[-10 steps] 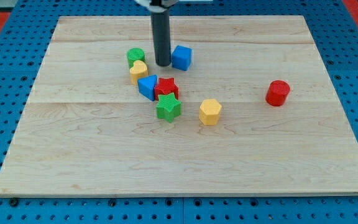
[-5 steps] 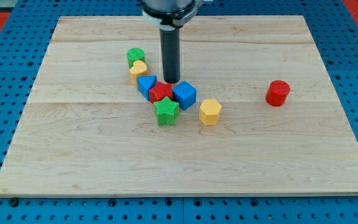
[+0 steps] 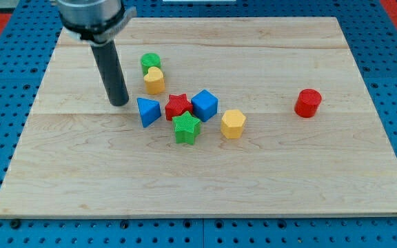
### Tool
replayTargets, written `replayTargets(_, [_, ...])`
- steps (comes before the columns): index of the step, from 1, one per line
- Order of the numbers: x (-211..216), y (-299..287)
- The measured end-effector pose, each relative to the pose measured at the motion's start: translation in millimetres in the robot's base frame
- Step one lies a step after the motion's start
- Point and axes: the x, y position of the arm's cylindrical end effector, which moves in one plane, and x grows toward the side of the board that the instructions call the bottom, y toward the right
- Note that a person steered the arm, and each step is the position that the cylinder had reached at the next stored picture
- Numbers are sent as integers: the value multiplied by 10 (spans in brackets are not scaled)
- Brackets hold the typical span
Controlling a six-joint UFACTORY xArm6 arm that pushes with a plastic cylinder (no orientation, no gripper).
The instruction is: Push the blue blocks into the red star
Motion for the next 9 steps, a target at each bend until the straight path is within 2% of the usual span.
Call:
replayTargets(1, [19, 75])
replayTargets(2, [117, 591])
replayTargets(3, [-78, -11])
replayTargets(4, [-525, -312])
replayTargets(5, [-712, -312])
replayTargets(8, [-680, -312])
replayTargets(9, [-553, -312])
